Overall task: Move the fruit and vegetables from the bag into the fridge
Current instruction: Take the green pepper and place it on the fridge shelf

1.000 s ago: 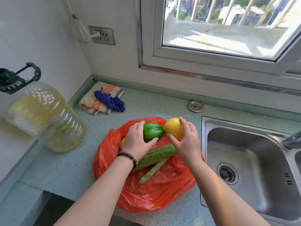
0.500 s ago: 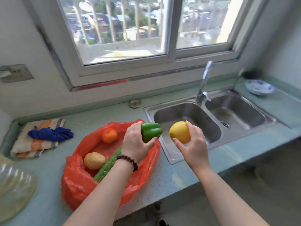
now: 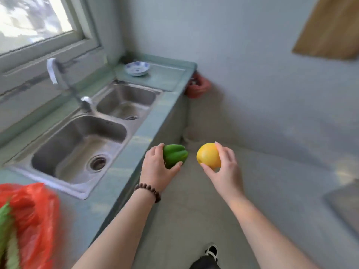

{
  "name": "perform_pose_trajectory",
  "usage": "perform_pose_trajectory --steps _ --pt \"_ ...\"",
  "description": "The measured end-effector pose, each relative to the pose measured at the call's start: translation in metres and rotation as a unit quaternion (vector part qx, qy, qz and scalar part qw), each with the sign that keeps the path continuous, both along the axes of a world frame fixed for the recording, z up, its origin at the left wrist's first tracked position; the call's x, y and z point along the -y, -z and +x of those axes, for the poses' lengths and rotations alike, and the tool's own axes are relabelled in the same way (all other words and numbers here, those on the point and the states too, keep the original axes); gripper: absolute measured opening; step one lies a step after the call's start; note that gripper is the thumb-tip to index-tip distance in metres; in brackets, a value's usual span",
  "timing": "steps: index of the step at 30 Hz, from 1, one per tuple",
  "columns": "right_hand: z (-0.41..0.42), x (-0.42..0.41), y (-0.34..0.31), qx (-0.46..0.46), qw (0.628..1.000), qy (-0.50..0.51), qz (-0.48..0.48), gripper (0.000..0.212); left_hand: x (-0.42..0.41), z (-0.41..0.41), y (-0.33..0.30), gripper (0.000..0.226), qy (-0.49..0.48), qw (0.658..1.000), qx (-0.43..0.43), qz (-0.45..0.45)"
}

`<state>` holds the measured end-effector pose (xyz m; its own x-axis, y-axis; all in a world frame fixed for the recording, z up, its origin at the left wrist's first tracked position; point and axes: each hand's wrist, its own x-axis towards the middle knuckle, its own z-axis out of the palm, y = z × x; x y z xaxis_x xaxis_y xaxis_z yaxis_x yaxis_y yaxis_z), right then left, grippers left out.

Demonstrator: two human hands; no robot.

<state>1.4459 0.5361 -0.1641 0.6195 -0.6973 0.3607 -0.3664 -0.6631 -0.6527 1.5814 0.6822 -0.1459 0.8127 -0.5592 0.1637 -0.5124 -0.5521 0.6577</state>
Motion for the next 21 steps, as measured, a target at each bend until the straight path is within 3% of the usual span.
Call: perform_pose_trajectory --steps 10,21 --pt "-0.196 0.149 -0.009 0.012 0.963 0.266 -0.033 0.073 0.234 -0.143 -0.023 0.069 0.272 0.962 0.033 -0.015" --pt "-0.397 0.267 -0.033 0.077 0.915 0.394 -0.049 0.067 0.434 -0.329 -0.050 0.078 0.465 0.884 0.032 -0.036"
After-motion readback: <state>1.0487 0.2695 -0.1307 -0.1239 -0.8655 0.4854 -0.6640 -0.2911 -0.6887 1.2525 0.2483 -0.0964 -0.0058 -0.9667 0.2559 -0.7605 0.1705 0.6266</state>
